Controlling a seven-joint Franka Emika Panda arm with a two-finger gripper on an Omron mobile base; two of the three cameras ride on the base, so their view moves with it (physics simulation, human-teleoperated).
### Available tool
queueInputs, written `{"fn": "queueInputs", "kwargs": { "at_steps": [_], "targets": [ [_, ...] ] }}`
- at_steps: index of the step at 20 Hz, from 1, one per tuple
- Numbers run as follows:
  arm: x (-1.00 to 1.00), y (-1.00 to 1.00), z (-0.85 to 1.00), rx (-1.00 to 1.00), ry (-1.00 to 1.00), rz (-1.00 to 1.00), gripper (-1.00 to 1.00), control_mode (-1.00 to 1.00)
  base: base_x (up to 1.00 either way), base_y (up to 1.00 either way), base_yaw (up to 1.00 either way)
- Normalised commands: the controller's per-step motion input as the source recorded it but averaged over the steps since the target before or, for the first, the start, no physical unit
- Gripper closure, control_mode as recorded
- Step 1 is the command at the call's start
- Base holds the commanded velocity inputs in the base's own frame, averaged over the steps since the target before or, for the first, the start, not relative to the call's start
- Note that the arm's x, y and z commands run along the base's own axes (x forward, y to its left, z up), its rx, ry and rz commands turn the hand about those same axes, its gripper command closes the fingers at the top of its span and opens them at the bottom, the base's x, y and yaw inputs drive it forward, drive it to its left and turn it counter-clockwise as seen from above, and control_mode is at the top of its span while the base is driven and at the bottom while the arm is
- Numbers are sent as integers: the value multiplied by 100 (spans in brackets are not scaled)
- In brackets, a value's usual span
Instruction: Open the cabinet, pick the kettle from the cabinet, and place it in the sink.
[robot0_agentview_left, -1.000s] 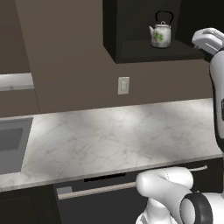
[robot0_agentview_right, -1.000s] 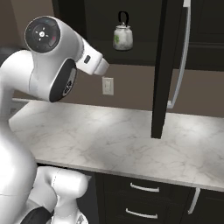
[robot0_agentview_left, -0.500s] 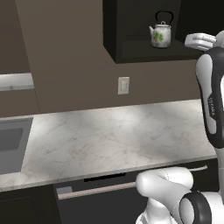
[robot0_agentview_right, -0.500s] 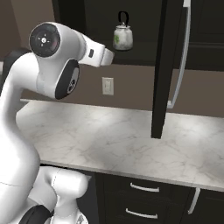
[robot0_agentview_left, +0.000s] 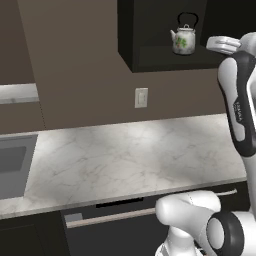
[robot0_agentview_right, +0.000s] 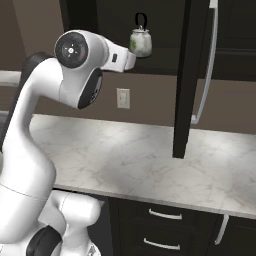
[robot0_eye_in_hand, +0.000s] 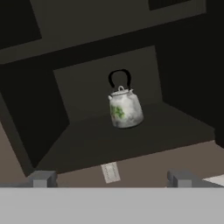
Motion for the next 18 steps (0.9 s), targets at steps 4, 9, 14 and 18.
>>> {"fn": "queueInputs", "kwargs": {
  "at_steps": [4, 9, 14, 18],
  "targets": [
    [34, -2, 12, 0, -2, 5, -100, -100, 0, 0, 0],
    [34, 0, 10, 0, -2, 2, -100, -100, 0, 0, 0],
    [32, -8, 10, 0, -3, 0, -100, -100, 0, 0, 0],
    [24, -18, 8, -1, -5, 0, -100, -100, 0, 0, 0]
  ]
}}
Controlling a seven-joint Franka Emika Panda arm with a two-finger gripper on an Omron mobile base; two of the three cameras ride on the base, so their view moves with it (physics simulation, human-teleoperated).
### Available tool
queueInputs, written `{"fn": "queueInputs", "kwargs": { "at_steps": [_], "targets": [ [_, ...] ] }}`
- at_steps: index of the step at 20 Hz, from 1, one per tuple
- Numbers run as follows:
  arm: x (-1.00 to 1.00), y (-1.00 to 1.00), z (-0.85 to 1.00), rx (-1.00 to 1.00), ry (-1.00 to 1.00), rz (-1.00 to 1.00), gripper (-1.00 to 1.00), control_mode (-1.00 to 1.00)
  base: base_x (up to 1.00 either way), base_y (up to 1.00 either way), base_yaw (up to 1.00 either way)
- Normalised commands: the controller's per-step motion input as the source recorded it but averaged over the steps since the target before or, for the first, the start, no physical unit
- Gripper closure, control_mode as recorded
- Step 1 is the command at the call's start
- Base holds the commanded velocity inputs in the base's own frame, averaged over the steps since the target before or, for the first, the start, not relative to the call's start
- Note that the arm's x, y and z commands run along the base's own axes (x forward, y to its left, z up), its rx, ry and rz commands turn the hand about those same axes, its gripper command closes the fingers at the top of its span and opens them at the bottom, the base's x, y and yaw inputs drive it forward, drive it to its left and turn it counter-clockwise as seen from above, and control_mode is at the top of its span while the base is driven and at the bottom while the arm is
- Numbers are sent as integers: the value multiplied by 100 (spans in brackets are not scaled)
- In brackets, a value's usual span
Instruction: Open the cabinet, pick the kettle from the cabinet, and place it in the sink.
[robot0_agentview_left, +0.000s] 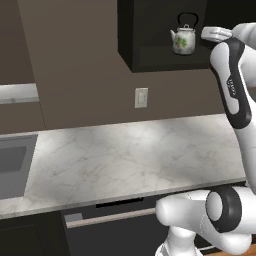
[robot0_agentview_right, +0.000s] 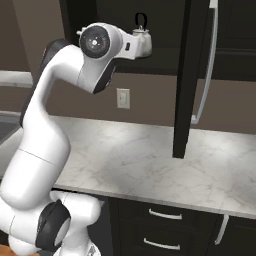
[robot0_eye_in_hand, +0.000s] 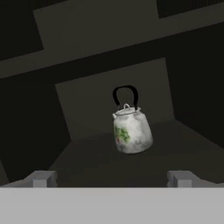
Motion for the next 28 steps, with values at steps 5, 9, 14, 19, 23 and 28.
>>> {"fn": "queueInputs", "kwargs": {
  "at_steps": [5, 9, 14, 19, 23, 28],
  "targets": [
    [27, -11, 9, -3, -8, 0, -100, -100, 0, 0, 0],
    [29, -3, 8, -3, -4, 0, -100, -100, 0, 0, 0],
    [27, -5, 10, -6, 0, 0, -100, -100, 0, 0, 0],
    [22, -4, 10, -4, 0, 0, -100, -100, 0, 0, 0],
    [25, -6, 6, 0, 3, 0, -100, -100, 0, 0, 0],
    [24, 0, -1, 0, 2, 0, -100, -100, 0, 0, 0]
  ]
}}
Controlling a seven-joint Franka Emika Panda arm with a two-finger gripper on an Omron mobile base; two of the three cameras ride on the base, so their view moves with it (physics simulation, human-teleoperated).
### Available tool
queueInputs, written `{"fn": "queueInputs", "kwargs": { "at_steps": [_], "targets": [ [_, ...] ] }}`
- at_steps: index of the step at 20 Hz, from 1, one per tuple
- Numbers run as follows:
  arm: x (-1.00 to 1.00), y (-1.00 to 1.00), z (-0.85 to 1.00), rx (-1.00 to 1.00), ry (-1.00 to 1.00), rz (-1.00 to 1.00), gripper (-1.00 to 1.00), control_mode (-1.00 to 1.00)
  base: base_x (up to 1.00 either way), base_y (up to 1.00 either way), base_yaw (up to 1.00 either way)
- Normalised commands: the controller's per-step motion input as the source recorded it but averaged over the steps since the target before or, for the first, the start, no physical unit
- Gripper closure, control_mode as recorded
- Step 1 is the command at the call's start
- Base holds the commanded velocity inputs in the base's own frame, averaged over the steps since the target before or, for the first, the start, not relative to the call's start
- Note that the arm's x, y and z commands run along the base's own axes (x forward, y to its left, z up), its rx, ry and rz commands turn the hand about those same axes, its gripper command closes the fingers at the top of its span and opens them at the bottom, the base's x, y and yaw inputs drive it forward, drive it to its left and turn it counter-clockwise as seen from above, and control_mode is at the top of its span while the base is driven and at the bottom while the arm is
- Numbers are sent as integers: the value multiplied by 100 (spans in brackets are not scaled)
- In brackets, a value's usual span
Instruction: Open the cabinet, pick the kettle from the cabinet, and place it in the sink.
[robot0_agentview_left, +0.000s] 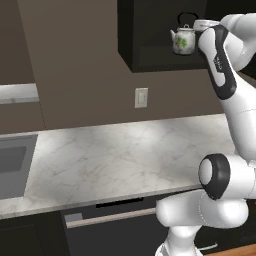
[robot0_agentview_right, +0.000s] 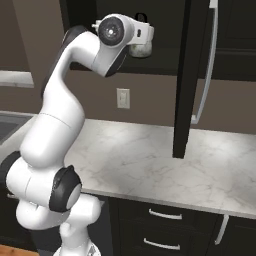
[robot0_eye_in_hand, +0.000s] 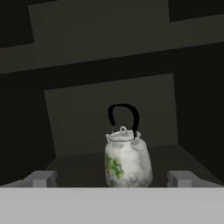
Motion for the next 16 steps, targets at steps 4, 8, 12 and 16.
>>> {"fn": "queueInputs", "kwargs": {
  "at_steps": [4, 8, 12, 16],
  "targets": [
    [21, 0, -4, 0, 3, 0, -100, -100, 0, 0, 0],
    [21, -2, -3, 0, 4, 0, -100, -100, 0, 0, 0],
    [21, -11, -2, 0, 2, 0, -100, -100, 0, 0, 0],
    [23, -12, 2, 0, 0, 0, -100, -100, 0, 0, 0]
  ]
}}
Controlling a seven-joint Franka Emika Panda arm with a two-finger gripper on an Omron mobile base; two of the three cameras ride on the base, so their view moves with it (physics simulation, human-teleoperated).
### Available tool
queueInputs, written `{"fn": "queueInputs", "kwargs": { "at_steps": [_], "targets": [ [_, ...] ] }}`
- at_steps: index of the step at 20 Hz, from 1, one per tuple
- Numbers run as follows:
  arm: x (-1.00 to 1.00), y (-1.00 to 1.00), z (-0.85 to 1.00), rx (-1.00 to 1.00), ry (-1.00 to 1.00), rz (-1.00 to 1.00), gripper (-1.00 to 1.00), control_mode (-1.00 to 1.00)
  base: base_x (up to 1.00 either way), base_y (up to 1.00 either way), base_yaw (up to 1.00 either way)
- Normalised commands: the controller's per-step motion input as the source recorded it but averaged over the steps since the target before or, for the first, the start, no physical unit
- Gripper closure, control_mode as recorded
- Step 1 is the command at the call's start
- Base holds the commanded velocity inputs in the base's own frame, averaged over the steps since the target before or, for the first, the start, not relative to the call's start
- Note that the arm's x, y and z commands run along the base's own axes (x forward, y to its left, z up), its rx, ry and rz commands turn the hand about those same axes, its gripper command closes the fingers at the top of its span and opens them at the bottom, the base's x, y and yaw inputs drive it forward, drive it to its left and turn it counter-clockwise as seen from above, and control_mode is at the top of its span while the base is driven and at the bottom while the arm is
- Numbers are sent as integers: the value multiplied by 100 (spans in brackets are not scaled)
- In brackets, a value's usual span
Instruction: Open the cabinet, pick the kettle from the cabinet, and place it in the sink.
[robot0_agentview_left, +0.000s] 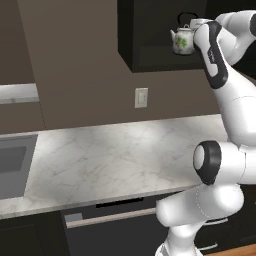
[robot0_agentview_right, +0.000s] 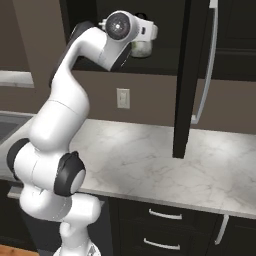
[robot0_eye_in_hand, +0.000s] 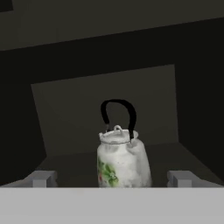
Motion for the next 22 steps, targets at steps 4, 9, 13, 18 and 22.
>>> {"fn": "queueInputs", "kwargs": {
  "at_steps": [4, 9, 13, 18, 22],
  "targets": [
    [19, -9, 0, 0, 0, 0, -100, -100, 0, 0, 0],
    [18, -1, -2, 3, 2, 0, -100, -100, 0, 0, 0],
    [21, 0, -1, 5, 2, 0, -100, -100, 0, 0, 0],
    [25, -2, 0, 6, 0, 0, -100, -100, 0, 0, 0],
    [22, 0, -2, 6, 0, 0, -100, -100, 0, 0, 0]
  ]
}}
